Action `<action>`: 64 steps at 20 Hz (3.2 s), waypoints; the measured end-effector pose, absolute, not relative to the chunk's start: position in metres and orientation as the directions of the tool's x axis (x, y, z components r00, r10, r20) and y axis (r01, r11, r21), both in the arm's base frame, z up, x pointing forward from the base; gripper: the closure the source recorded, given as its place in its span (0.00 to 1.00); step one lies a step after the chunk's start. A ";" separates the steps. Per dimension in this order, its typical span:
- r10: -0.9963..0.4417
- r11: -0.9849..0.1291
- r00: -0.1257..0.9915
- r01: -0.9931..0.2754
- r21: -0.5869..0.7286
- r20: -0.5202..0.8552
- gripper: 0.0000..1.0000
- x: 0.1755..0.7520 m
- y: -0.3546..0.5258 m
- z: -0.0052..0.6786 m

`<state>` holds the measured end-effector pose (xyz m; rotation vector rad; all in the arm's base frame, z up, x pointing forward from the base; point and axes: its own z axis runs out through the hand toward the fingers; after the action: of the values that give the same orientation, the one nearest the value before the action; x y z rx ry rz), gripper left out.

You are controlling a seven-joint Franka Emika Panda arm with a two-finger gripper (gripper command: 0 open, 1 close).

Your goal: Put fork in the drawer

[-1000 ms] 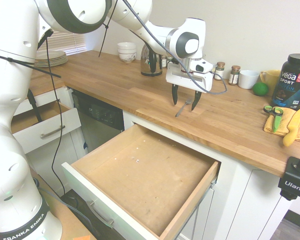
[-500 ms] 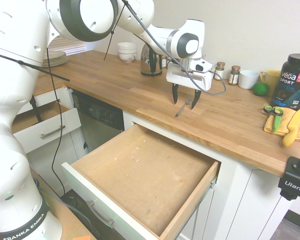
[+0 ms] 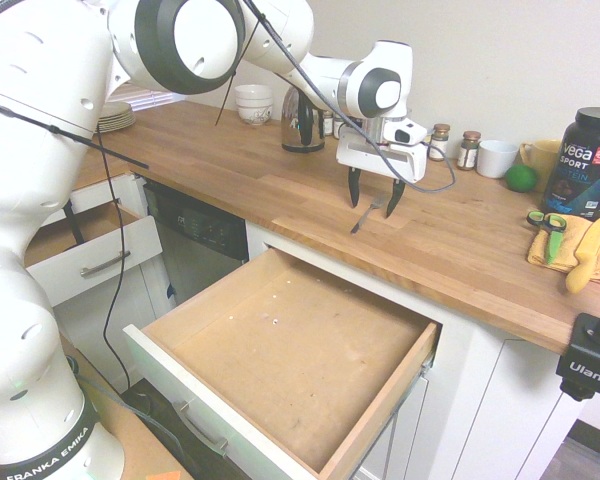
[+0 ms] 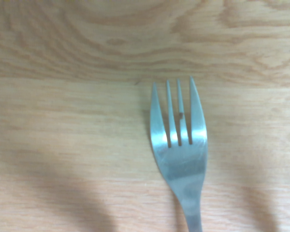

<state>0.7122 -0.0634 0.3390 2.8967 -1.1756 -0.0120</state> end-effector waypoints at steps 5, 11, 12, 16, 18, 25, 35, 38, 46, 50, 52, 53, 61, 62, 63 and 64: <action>-0.696 -0.718 0.718 -0.695 0.021 -0.005 1.00 0.713 -0.062 0.337; -0.698 -0.716 0.716 -0.698 0.022 -0.005 1.00 0.714 -0.059 0.337; -0.699 -0.715 0.715 -0.699 0.022 -0.005 1.00 0.714 -0.058 0.337; -0.699 -0.715 0.715 -0.699 0.022 -0.005 1.00 0.714 -0.054 0.337; -0.699 -0.715 0.715 -0.698 0.023 -0.005 1.00 0.714 -0.052 0.337; -0.699 -0.715 0.715 -0.698 0.025 -0.006 1.00 0.714 -0.049 0.335; -0.705 -0.709 0.709 -0.705 0.005 0.018 1.00 0.721 -0.041 0.349; -0.704 -0.710 0.710 -0.704 -0.004 0.027 1.00 0.724 -0.038 0.355; -0.708 -0.706 0.704 -0.708 -0.033 0.057 1.00 0.722 -0.037 0.385; -0.716 -0.698 0.695 -0.715 -0.040 0.066 1.00 0.718 -0.044 0.396; -0.721 -0.692 0.690 -0.720 -0.041 0.065 1.00 0.714 -0.049 0.397; -0.724 -0.689 0.686 -0.723 -0.044 0.067 1.00 0.712 -0.052 0.399; -0.734 -0.679 0.674 -0.730 -0.079 0.083 1.00 0.688 -0.056 0.424; -0.734 -0.679 0.674 -0.729 -0.083 0.086 1.00 0.682 -0.056 0.426; -0.734 -0.679 0.674 -0.729 -0.086 0.088 1.00 0.676 -0.055 0.428; -0.734 -0.679 0.673 -0.729 -0.089 0.088 1.00 0.669 -0.054 0.429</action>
<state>0.6690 -0.0543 0.4294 2.9158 -1.2752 0.1862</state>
